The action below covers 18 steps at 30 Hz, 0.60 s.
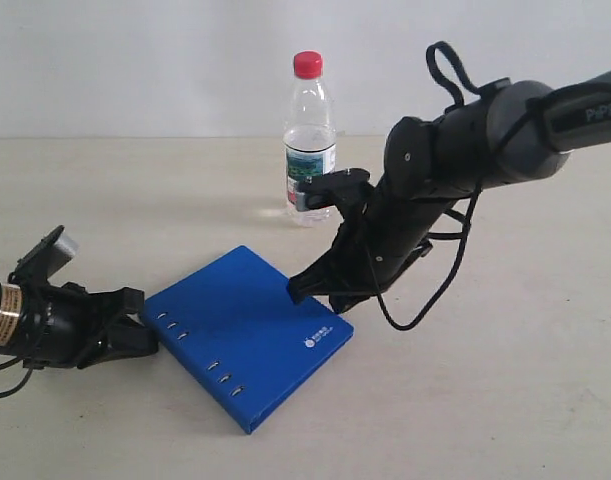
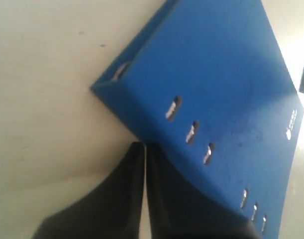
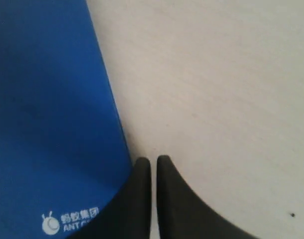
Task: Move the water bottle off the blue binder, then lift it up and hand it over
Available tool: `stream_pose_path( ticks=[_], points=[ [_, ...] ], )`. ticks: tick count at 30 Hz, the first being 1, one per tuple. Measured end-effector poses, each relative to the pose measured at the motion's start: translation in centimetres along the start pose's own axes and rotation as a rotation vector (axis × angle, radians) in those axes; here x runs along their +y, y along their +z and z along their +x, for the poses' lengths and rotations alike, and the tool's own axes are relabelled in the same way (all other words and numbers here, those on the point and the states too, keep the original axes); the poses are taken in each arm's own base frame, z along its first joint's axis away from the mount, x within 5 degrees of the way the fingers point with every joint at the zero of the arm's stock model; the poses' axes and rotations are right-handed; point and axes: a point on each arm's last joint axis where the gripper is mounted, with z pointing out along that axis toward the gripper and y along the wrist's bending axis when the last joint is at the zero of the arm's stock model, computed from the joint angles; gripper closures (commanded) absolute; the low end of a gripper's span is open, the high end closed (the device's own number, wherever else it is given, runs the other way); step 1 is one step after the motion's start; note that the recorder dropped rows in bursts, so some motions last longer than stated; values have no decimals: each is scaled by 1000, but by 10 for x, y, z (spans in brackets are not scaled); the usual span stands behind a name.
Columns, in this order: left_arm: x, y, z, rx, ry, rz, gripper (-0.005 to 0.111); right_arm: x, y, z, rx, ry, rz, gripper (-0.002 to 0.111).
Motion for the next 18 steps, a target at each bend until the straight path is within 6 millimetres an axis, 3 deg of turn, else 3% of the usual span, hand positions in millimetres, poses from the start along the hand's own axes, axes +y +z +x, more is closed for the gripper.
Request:
stream_pose_path(
  ticks=[2,9,18],
  points=[
    [-4,3,0,7,12,-1,102,-1,8,-1,19,1,-4,108],
    [-7,4,-3,4,18,-1,102,3,10,-5,57,-5,-24,108],
    [-8,7,-29,-49,39,-37,102,42,12,10,211,-127,-96,108]
  ],
)
